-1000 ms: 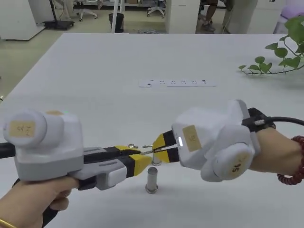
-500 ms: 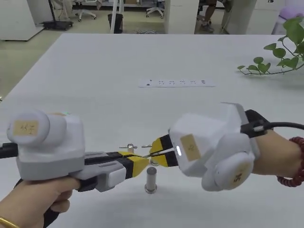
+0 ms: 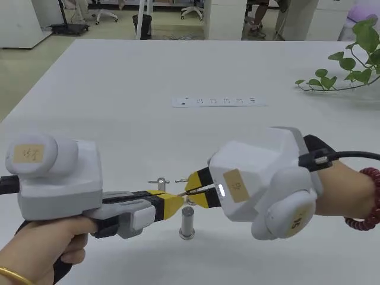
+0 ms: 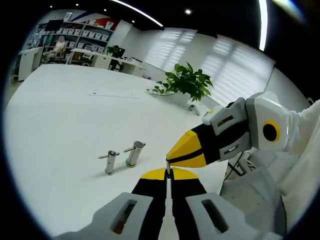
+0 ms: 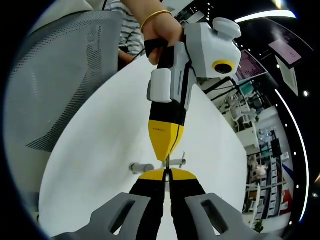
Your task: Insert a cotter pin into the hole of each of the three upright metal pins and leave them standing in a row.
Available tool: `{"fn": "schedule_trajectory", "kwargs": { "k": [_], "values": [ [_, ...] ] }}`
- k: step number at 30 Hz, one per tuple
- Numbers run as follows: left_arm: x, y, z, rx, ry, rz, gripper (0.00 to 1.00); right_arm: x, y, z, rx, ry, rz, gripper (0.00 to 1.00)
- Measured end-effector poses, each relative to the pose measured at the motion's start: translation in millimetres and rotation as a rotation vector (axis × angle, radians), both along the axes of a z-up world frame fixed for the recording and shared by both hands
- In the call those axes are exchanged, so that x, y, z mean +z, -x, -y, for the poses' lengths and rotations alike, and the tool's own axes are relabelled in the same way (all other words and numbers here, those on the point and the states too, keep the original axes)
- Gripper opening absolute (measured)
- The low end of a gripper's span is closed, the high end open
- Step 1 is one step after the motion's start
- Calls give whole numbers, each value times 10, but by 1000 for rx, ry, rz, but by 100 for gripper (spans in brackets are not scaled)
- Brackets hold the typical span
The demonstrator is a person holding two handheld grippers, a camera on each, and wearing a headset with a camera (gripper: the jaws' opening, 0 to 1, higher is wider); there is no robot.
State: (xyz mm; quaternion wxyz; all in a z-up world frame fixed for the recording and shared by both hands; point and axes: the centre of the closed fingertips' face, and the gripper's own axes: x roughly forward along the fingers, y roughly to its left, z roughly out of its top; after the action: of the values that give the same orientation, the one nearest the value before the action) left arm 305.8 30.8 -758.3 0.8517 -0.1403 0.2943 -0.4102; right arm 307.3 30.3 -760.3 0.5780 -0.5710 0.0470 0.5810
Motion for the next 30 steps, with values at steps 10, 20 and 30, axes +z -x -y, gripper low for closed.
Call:
{"fn": "schedule_trajectory", "kwargs": {
  "k": [10,20,30],
  "values": [
    [-22,-12,-44,21,-14,-1,0,40,-27,-17,-103,-118,-155,6],
    [-128,46,-80,-34,-98,98,0,146,-79,51,-314,-324,-535,13],
    [-135,91,-68,-101,-142,184,0,60,12,120,-369,-338,-792,16]
  ]
}}
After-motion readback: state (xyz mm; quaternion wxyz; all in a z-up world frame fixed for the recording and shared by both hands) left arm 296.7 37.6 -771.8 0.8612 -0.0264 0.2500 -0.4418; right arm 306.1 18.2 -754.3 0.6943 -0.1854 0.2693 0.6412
